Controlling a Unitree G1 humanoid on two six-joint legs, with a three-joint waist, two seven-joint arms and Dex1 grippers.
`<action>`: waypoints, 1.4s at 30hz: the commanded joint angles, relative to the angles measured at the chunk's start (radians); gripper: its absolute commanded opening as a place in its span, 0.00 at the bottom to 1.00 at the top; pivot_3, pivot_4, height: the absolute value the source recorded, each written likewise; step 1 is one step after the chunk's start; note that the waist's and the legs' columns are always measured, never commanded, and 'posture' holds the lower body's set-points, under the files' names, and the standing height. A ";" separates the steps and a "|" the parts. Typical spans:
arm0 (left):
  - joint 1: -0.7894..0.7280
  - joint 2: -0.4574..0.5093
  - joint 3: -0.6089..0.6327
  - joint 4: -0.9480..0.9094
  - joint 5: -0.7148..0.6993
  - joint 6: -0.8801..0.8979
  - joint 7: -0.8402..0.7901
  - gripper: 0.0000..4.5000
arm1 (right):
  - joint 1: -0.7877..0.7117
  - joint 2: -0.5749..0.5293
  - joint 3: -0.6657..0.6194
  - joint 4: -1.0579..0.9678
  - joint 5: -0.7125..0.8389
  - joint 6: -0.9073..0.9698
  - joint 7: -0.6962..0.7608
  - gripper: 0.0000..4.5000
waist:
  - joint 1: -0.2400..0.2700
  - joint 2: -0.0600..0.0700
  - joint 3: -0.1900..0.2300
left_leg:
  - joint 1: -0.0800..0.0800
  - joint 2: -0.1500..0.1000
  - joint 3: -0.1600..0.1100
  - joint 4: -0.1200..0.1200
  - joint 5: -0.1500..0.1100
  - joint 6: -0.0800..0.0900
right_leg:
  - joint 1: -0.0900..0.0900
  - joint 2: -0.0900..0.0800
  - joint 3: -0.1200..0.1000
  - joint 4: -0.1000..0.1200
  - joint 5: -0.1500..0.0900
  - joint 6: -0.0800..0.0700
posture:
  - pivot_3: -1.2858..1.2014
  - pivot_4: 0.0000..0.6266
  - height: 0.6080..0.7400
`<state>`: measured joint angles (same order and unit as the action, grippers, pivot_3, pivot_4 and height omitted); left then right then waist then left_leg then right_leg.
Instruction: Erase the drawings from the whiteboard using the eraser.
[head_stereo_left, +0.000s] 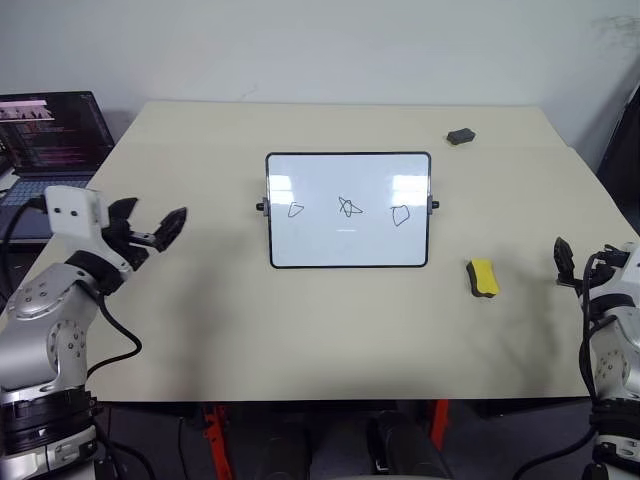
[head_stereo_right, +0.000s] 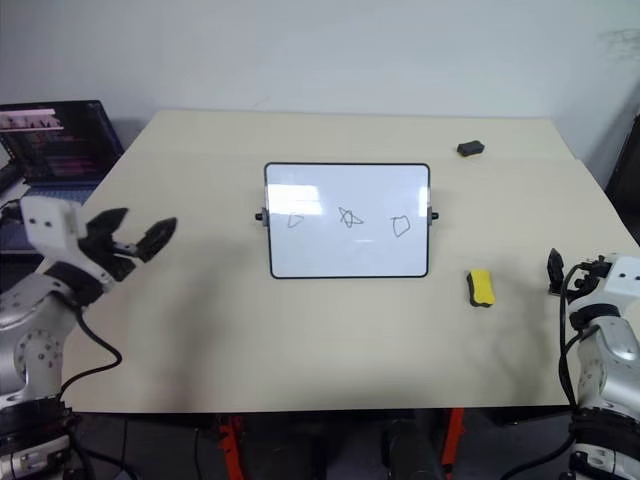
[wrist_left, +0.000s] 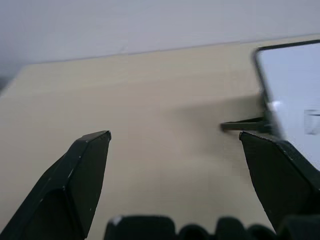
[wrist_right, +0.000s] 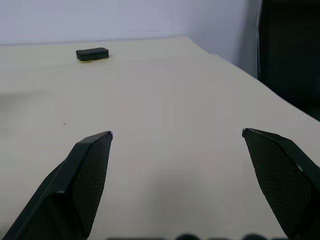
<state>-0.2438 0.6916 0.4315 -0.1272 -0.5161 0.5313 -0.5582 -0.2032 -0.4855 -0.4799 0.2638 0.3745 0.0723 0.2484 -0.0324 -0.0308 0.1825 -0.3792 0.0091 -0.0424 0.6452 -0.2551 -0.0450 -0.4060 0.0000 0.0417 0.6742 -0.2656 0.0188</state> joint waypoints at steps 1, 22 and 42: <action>-0.023 0.042 -0.043 -0.089 -0.052 0.037 -0.079 1.00 | 0.002 -0.007 -0.033 -0.065 0.029 0.029 -0.010 1.00 | 0.000 0.000 0.000 | 0.000 0.000 0.000 0.000 0.000 0.000 | 0.000 0.000 0.000 0.000 0.000 0.000 | 0.52 0.24 1.00; -0.288 0.114 -0.536 -0.057 0.009 -0.005 -0.631 1.00 | 0.125 0.089 0.110 -0.772 0.241 0.727 -0.243 1.00 | -0.001 0.001 0.000 | -0.001 0.001 0.000 0.000 0.000 0.000 | -0.002 0.007 0.001 0.000 -0.001 0.000 | 0.52 0.24 1.00; -0.328 0.030 -0.588 -0.051 0.067 -0.039 -0.658 1.00 | 0.015 0.137 0.229 -0.657 0.081 0.802 -0.278 1.00 | -0.001 0.001 0.000 | -0.004 0.002 0.000 0.000 0.000 0.001 | -0.004 0.008 0.001 0.000 -0.002 -0.001 | 0.52 0.24 1.00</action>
<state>-0.5559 0.7197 -0.1542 -0.1529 -0.4521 0.5004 -1.2122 -0.1785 -0.3431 -0.2505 -0.3863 0.4669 0.8792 -0.0383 -0.0331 -0.0300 0.1829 -0.3829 0.0109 -0.0421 0.6452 -0.2554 -0.0444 -0.4104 0.0080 0.0429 0.6743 -0.2671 0.0182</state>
